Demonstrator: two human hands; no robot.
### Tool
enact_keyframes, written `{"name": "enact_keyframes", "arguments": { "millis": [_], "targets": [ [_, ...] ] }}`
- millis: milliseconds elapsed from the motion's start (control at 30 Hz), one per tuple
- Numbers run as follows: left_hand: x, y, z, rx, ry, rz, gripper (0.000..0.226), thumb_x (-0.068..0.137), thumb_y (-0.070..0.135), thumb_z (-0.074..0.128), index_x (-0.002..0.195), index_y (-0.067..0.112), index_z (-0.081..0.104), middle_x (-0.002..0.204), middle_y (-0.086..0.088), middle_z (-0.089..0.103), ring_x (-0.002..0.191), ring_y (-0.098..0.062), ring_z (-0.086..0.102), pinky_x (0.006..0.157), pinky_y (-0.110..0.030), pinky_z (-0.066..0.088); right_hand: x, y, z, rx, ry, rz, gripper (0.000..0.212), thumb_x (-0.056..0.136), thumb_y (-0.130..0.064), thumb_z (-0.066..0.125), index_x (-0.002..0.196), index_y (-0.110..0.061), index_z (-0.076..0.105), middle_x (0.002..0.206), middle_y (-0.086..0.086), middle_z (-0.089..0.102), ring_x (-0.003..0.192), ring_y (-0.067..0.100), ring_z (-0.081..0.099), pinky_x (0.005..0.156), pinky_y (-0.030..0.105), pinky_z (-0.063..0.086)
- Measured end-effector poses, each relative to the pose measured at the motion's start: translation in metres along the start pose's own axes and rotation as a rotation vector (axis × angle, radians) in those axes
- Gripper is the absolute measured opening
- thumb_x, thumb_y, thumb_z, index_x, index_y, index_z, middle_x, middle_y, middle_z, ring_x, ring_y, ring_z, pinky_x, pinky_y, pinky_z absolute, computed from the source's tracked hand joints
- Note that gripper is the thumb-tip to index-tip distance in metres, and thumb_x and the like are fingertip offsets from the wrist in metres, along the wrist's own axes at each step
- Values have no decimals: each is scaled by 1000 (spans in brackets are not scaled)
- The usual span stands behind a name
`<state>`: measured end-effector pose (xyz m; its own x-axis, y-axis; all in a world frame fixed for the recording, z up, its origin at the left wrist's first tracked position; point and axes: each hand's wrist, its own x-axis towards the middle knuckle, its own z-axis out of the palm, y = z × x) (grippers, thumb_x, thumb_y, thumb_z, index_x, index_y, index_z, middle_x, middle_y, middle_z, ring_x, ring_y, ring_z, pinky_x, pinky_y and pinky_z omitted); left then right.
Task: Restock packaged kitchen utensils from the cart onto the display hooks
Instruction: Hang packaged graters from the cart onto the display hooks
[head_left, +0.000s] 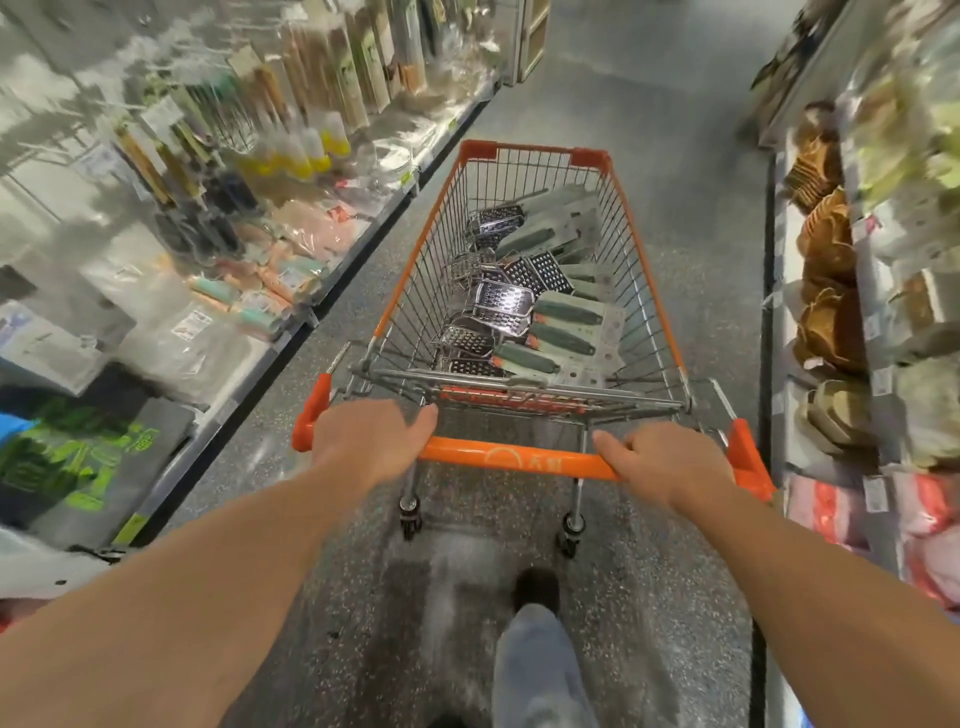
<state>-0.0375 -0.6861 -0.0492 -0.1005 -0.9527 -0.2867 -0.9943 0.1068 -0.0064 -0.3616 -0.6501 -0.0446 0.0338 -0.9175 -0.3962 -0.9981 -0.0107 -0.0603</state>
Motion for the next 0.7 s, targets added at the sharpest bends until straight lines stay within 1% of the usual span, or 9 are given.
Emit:
{"name": "enact_keyframes", "arguments": {
  "millis": [67, 133, 300, 367, 467, 533, 600, 633, 700],
  "targets": [
    [34, 3, -10, -5, 4, -13, 82, 99, 73, 16, 67, 19, 69, 55, 6, 55, 52, -14, 60, 51, -25, 44, 34, 8, -12, 8, -4, 1, 73, 100, -70, 21, 64, -18, 59, 69, 2, 61, 68, 20, 62, 72, 37, 53],
    [66, 6, -21, -17, 5, -33, 76, 99, 73, 18, 64, 21, 62, 54, 6, 55, 52, -15, 59, 53, -26, 46, 66, 16, -24, 36, -1, -4, 72, 100, -70, 22, 62, -18, 55, 66, 2, 60, 64, 20, 61, 66, 34, 50],
    [151, 17, -50, -22, -12, -79, 75, 99, 73, 19, 67, 20, 63, 60, 2, 62, 57, -17, 63, 55, -29, 46, 149, 37, -65, 35, 7, -19, 73, 100, -71, 22, 61, -18, 55, 65, 2, 60, 62, 19, 59, 61, 33, 42],
    [187, 20, -59, -29, -17, -87, 76, 98, 74, 19, 65, 21, 62, 60, 2, 62, 58, -18, 62, 57, -30, 46, 184, 45, -80, 21, 6, -23, 76, 98, -73, 19, 64, -18, 59, 68, 1, 62, 64, 17, 59, 63, 34, 44],
    [239, 24, -73, -13, -18, -86, 75, 99, 74, 18, 66, 21, 61, 63, 1, 60, 60, -18, 60, 62, -32, 49, 234, 56, -98, -4, 28, -12, 80, 93, -77, 12, 69, -20, 63, 70, 0, 63, 66, 18, 61, 71, 37, 52],
    [275, 26, -81, -7, -10, -85, 76, 99, 73, 18, 68, 21, 63, 63, 1, 61, 60, -18, 61, 62, -31, 50, 267, 62, -111, -20, 50, 5, 82, 94, -78, 11, 74, -22, 68, 70, -2, 64, 67, 16, 63, 73, 37, 52],
    [311, 26, -89, -14, 10, -67, 77, 99, 73, 17, 69, 22, 66, 63, 2, 62, 58, -16, 63, 60, -29, 53, 299, 67, -126, -33, 62, 17, 82, 94, -79, 8, 82, -29, 72, 68, -6, 66, 64, 13, 64, 73, 35, 53],
    [325, 26, -91, -27, 23, -61, 77, 99, 74, 17, 70, 22, 67, 62, 3, 62, 57, -15, 63, 59, -29, 54, 312, 69, -134, -30, 65, 23, 81, 95, -78, 7, 83, -32, 72, 67, -6, 66, 61, 11, 64, 73, 35, 55],
    [359, 24, -99, -61, 55, -64, 78, 98, 75, 19, 69, 21, 68, 61, 3, 63, 56, -15, 63, 58, -29, 56, 342, 71, -150, -15, 79, 32, 76, 97, -73, 9, 82, -29, 69, 67, -6, 66, 60, 11, 64, 74, 36, 56]
  ]
}}
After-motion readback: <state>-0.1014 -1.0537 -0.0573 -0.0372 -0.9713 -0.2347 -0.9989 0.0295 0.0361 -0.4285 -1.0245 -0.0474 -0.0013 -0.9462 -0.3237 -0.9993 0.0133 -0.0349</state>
